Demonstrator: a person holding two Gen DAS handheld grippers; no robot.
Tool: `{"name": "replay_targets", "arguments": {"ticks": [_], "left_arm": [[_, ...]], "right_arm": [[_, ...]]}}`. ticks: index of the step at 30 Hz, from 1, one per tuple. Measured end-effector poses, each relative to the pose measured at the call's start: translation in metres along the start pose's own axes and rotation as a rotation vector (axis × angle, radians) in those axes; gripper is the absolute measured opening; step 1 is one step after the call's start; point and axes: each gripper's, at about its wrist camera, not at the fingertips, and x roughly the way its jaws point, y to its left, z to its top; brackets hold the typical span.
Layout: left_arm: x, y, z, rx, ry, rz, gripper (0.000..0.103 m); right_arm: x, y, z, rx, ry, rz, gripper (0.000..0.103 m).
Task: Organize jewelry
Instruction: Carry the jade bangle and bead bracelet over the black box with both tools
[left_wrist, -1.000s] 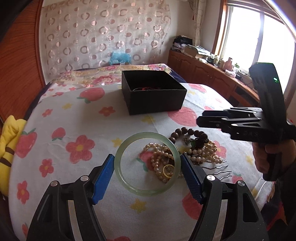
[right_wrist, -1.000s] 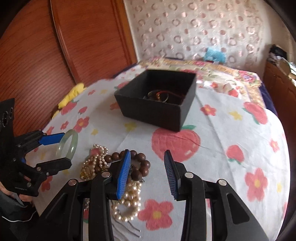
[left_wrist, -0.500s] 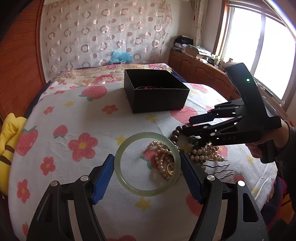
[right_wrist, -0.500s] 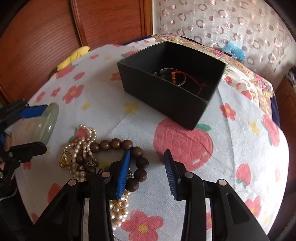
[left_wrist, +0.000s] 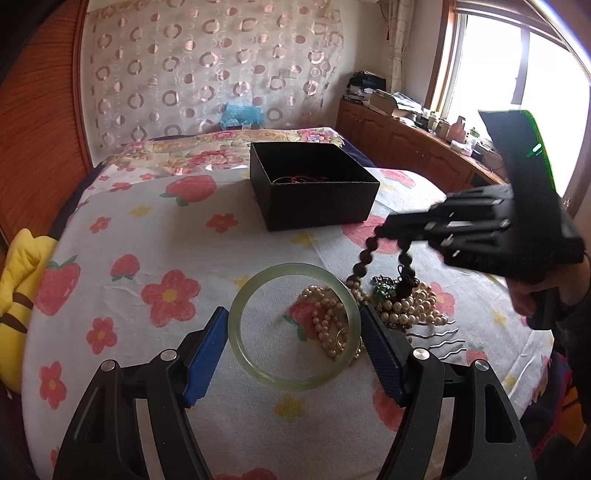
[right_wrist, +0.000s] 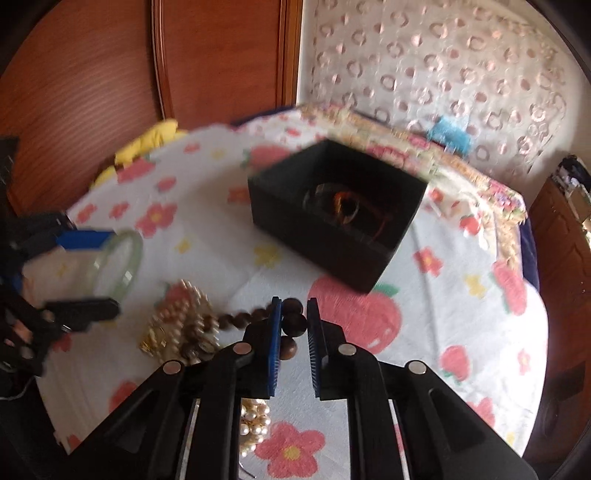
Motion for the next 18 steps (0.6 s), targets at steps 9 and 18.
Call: {"name": "replay_targets", "arguments": {"ticks": [9, 18], "left_arm": [[-0.004, -0.003, 0.006, 0.009, -0.017, -0.001, 0.069], [-0.006, -0.003, 0.013, 0.013, -0.027, 0.000, 0.069]], "right_arm": [[-0.048, -0.003, 0.023, -0.007, -0.131, -0.027, 0.015], [-0.083, -0.007, 0.042, -0.022, -0.211, -0.051, 0.015]]}}
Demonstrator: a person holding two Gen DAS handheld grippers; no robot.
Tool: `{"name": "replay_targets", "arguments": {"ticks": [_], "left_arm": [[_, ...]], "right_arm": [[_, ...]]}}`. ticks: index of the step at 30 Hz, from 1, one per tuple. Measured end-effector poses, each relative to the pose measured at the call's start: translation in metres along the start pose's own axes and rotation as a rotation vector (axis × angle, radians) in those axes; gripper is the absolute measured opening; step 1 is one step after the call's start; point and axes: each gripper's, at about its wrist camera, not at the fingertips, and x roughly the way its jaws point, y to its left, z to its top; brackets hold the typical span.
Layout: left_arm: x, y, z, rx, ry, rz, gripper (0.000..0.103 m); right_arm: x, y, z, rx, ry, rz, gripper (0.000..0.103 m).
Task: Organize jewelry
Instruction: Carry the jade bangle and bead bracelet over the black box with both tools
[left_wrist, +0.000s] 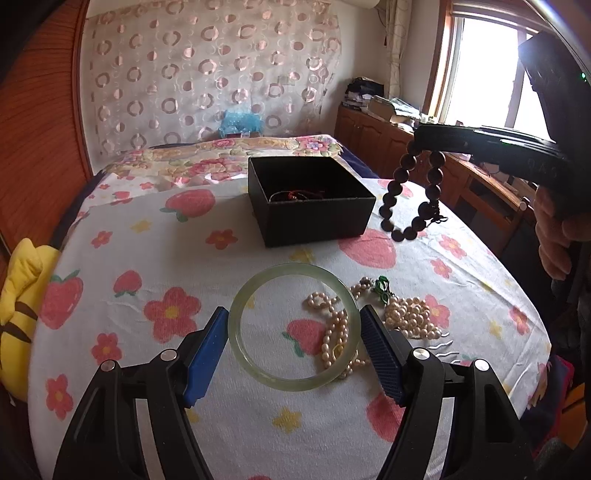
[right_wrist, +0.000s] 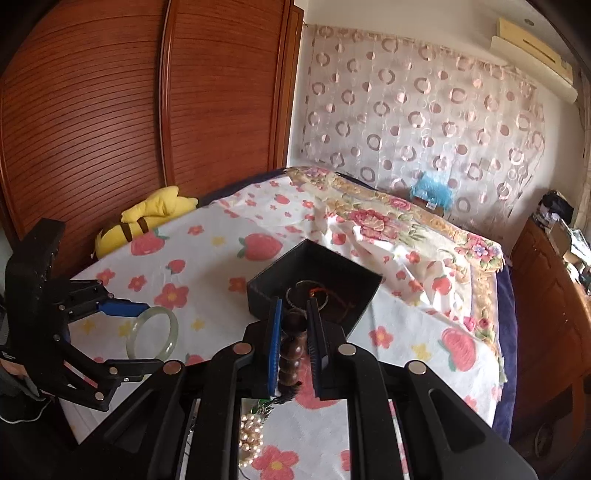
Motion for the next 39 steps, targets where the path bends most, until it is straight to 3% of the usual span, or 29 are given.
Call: {"name": "replay_targets", "arguments": {"ticks": [9, 21, 31, 39], "left_arm": [[0.011, -0.004, 0.034, 0.044, -0.027, -0.006, 0.069], [0.061, -0.005, 0.104, 0.074, -0.020, -0.033, 0.069], [0.111, -0.009, 0.129, 0.100, 0.034, -0.033, 0.069], [0.125, -0.010, 0.130, 0.101, 0.058, -0.042, 0.069]], "right_arm": [[0.007, -0.009, 0.008, -0.003, 0.006, -0.018, 0.015], [0.018, -0.039, 0.036, 0.011, -0.016, -0.049, 0.015], [0.036, -0.056, 0.051, 0.019, -0.026, -0.021, 0.015], [0.054, -0.065, 0.051, 0.034, -0.022, 0.013, 0.015]]}}
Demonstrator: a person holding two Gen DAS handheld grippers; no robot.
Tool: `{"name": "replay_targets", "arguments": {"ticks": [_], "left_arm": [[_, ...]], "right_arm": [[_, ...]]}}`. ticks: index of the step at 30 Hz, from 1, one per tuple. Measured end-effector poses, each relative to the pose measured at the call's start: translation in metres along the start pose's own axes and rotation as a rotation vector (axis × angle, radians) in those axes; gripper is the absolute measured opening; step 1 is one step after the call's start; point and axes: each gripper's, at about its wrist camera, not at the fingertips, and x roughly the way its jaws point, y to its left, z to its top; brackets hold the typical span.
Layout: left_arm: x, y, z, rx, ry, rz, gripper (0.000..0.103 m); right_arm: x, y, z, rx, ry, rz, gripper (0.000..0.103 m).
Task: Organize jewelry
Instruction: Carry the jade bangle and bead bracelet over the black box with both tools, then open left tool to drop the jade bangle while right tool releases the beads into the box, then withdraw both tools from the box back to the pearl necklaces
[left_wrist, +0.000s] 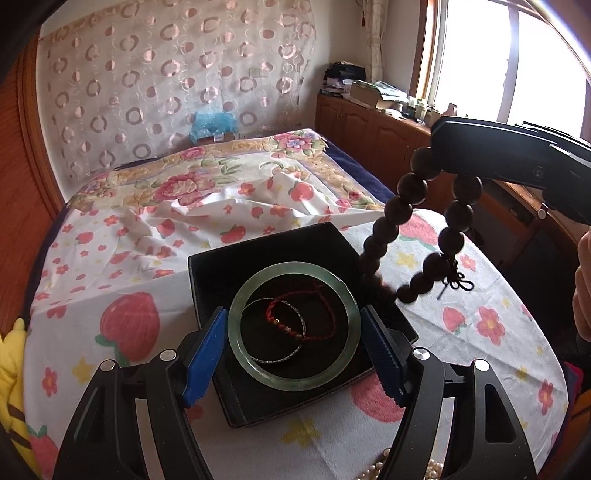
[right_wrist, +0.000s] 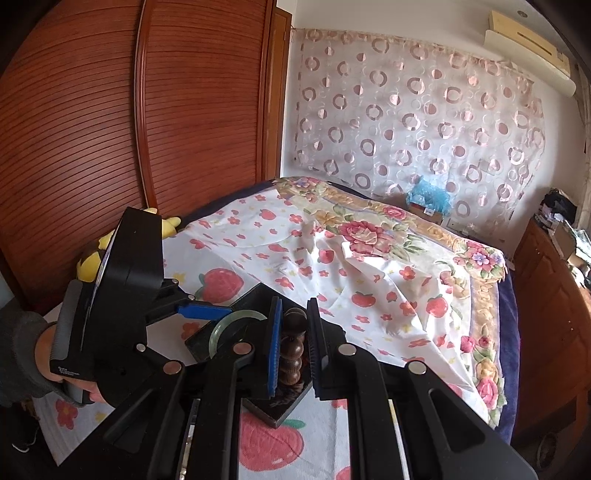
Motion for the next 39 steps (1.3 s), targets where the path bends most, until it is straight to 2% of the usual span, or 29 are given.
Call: {"name": "replay_targets", "arguments": {"ticks": [4, 8, 12, 18, 28, 31, 33, 39], "left_arm": [[-0.002, 0.001, -0.001, -0.004, -0.004, -0.005, 0.069], [-0.005, 0.001, 0.000, -0.003, -0.017, -0.001, 0.076], [-0.016, 0.001, 0.001, -0.001, -0.044, 0.006, 0.076], [-0.045, 0.010, -0.004, 0.003, -0.098, 0.058, 0.076], [-0.082, 0.034, -0.027, -0.039, -0.115, 0.108, 0.076], [-0.089, 0.041, -0.032, -0.057, -0.115, 0.113, 0.076], [-0.093, 0.043, -0.036, -0.066, -0.114, 0.118, 0.076], [-0.108, 0.041, -0.051, -0.084, -0.125, 0.119, 0.076]], "right_arm": [[0.006, -0.005, -0.001, 0.011, 0.004, 0.005, 0.015], [0.007, -0.007, -0.001, 0.015, 0.005, 0.006, 0.015], [0.009, -0.008, -0.001, 0.015, 0.005, 0.010, 0.015], [0.019, -0.003, -0.002, 0.007, 0.012, 0.024, 0.015], [0.040, 0.014, 0.000, 0.034, 0.048, 0.072, 0.016], [0.036, 0.016, -0.002, 0.036, 0.051, 0.061, 0.018], [0.033, 0.019, -0.003, 0.032, 0.051, 0.051, 0.027], [0.005, 0.022, -0.018, 0.058, 0.040, 0.050, 0.027]]}}
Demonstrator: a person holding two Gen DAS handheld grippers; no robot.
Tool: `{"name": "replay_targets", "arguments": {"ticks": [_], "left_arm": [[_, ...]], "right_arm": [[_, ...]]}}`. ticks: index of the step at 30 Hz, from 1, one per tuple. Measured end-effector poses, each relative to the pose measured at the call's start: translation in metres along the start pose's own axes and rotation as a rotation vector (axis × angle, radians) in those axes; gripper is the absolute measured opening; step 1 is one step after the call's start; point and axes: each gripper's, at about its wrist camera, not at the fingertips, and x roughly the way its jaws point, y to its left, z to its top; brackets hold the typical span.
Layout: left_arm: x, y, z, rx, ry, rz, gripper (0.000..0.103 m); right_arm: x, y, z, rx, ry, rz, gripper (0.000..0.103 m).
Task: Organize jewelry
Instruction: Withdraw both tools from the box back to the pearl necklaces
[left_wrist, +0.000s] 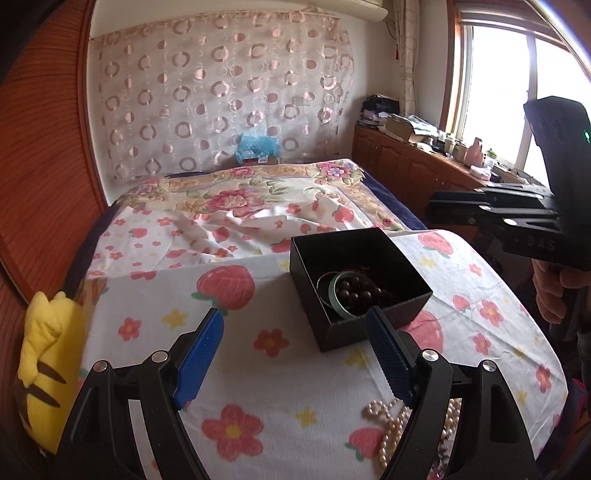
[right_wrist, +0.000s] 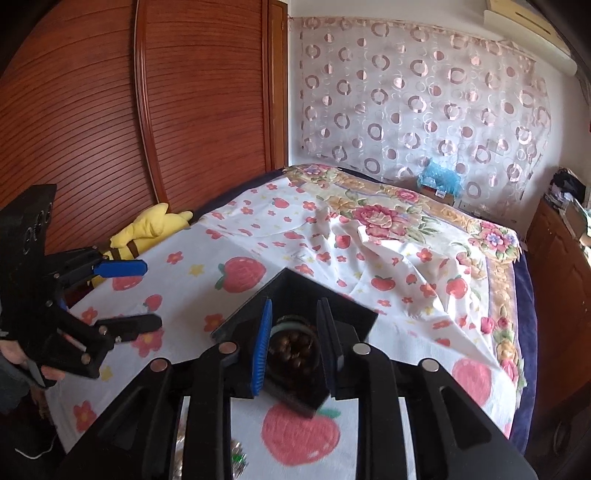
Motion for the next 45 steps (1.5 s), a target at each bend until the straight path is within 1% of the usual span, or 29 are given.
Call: {"name": "replay_targets", "arguments": {"ticks": [8, 11, 13, 16, 20, 24, 28, 34, 39, 40, 42, 45], "left_arm": [[-0.033, -0.008, -0.019, -0.010, -0.034, -0.003, 0.076], [-0.043, -0.012, -0.027, -0.013, -0.039, -0.008, 0.076], [-0.049, -0.015, -0.032, -0.010, -0.041, -0.009, 0.076], [-0.054, -0.022, -0.041, -0.006, -0.036, -0.020, 0.076], [-0.056, -0.029, -0.054, -0.005, -0.017, -0.036, 0.076], [-0.050, -0.039, -0.070, -0.006, 0.018, -0.069, 0.076], [-0.041, -0.045, -0.086, -0.014, 0.062, -0.085, 0.076], [-0.032, -0.051, -0.104, -0.009, 0.105, -0.085, 0.076], [-0.029, -0.052, -0.109, -0.020, 0.115, -0.090, 0.076], [-0.029, -0.052, -0.109, -0.021, 0.114, -0.091, 0.076], [-0.029, -0.053, -0.110, -0.014, 0.113, -0.088, 0.076], [-0.029, -0.053, -0.110, -0.016, 0.112, -0.088, 0.076]], "right_arm": [[-0.038, 0.012, -0.055, 0.057, 0.013, -0.017, 0.027], [-0.054, 0.019, -0.082, 0.106, 0.015, -0.022, 0.027], [-0.061, 0.024, -0.097, 0.113, 0.011, -0.027, 0.027], [-0.069, 0.032, -0.121, 0.150, 0.013, -0.010, 0.027], [-0.073, 0.042, -0.146, 0.173, 0.031, -0.031, 0.027], [-0.069, 0.048, -0.169, 0.196, 0.059, -0.027, 0.027], [-0.059, 0.049, -0.180, 0.213, 0.088, -0.013, 0.027], [-0.040, 0.053, -0.178, 0.180, 0.146, -0.002, 0.027], [-0.019, 0.049, -0.175, 0.147, 0.213, -0.046, 0.027], [-0.016, 0.048, -0.175, 0.144, 0.218, -0.055, 0.027], [-0.012, 0.046, -0.173, 0.140, 0.225, -0.045, 0.027], [-0.010, 0.049, -0.171, 0.101, 0.238, -0.057, 0.027]]}}
